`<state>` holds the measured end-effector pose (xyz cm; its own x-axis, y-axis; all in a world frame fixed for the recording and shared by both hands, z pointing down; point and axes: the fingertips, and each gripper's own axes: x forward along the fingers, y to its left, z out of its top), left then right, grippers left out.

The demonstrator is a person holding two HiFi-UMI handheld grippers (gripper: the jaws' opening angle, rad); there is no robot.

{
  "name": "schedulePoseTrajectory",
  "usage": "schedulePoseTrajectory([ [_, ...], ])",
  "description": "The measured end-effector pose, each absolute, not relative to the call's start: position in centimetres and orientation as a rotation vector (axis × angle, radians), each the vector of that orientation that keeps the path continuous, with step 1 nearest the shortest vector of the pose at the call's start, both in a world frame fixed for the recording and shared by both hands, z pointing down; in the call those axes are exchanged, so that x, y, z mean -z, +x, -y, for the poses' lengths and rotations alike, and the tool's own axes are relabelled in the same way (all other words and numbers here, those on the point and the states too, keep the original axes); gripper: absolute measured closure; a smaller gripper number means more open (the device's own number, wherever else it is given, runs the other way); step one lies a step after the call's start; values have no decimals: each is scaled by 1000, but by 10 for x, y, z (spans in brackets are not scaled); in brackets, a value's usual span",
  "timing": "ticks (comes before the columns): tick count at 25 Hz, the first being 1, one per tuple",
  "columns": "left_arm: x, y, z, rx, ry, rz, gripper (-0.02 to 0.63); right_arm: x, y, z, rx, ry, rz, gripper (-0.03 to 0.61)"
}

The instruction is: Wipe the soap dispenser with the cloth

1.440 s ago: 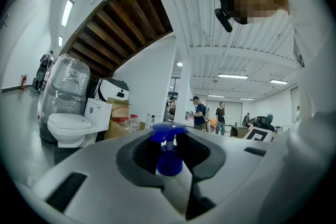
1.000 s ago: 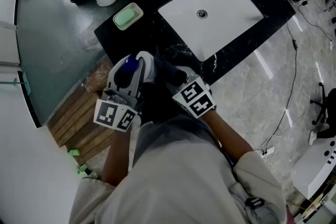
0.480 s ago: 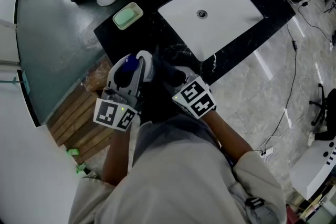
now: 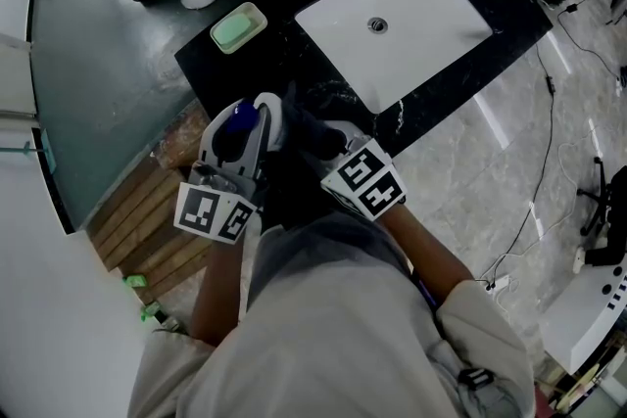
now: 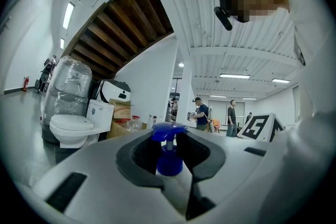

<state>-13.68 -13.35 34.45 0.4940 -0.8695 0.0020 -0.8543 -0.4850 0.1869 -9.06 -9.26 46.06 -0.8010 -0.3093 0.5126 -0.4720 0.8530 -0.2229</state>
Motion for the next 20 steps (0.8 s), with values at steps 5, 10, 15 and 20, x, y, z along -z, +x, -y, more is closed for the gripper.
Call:
schedulePoseTrajectory([
  [5,-345,-138,134,146,2571,1498,525,-454,-92,93,-468,557,2577,483],
  [10,-346,-137,133,141,2579,1494,525,-448,-94,92,-466,542,2590,483],
  [15,-345,-137,134,140,2583,1491,525,-435,-96,93,-470,537,2617,483],
  [20,-344,-136,133,138,2590,1488,525,-425,-97,93,-470,536,2637,483],
])
